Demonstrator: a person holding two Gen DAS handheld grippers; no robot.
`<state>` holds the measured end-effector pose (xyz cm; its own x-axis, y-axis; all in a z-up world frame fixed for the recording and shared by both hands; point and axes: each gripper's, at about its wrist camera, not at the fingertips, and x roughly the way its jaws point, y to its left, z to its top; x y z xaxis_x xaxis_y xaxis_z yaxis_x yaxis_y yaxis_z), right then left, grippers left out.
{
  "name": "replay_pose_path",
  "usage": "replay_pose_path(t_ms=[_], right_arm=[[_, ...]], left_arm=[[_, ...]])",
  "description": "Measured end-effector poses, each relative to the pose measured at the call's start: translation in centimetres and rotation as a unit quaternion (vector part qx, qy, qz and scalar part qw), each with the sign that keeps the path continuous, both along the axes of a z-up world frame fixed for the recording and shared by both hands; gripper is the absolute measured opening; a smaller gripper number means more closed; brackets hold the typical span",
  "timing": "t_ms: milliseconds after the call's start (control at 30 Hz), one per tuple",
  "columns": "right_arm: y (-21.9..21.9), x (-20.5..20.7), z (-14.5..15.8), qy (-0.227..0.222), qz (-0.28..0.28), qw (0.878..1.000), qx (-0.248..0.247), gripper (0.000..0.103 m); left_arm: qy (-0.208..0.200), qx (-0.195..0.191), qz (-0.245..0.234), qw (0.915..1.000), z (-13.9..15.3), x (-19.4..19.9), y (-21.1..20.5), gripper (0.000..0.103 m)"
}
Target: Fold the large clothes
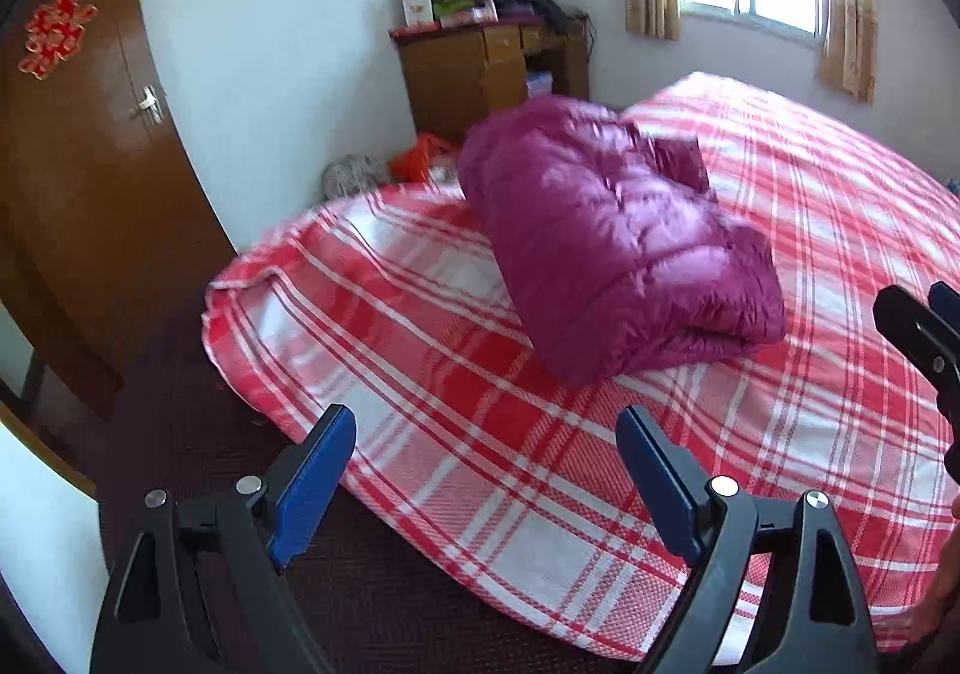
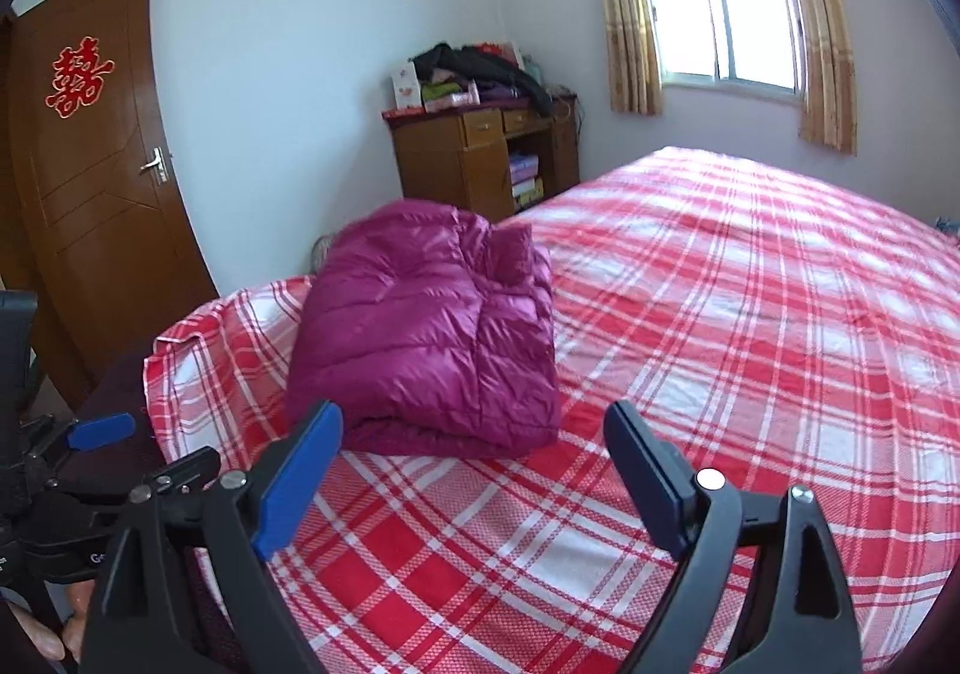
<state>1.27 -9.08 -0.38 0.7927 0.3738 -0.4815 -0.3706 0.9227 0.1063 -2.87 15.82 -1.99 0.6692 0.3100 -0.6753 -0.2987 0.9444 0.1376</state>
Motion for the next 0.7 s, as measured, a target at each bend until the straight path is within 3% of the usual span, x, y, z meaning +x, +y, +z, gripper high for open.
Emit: replay_pose_path(t_ms=[133,333,500,700], right_arm=[[-0.3,-2.0,2.2,-0.044,-0.016,0.999,0.012,0.096],[-1.0,-4.1,4.6,-0.096,-0.029,0.994,0.045,0.099],[-1.3,-5.0,5.3,-0.122,-0.041,0.991,0.047,0.100],[-1.6,-4.9,5.1,-0.119,-0.045,0.991,0.049,0.101]], left_arm=[[-0.045,-0.005,-0.009,0.9990,2.5,-1.8,-0.1,0.089],[-0.114,0.068,0.008,0.9911,5.5,-4.1,-1.5,0.089],[-0.134,0.048,0.002,0.9899,6.6,-4.8,-1.4,0.089],[-0.135,0.043,-0.004,0.9899,6.8,-5.3,-2.1,0.089]])
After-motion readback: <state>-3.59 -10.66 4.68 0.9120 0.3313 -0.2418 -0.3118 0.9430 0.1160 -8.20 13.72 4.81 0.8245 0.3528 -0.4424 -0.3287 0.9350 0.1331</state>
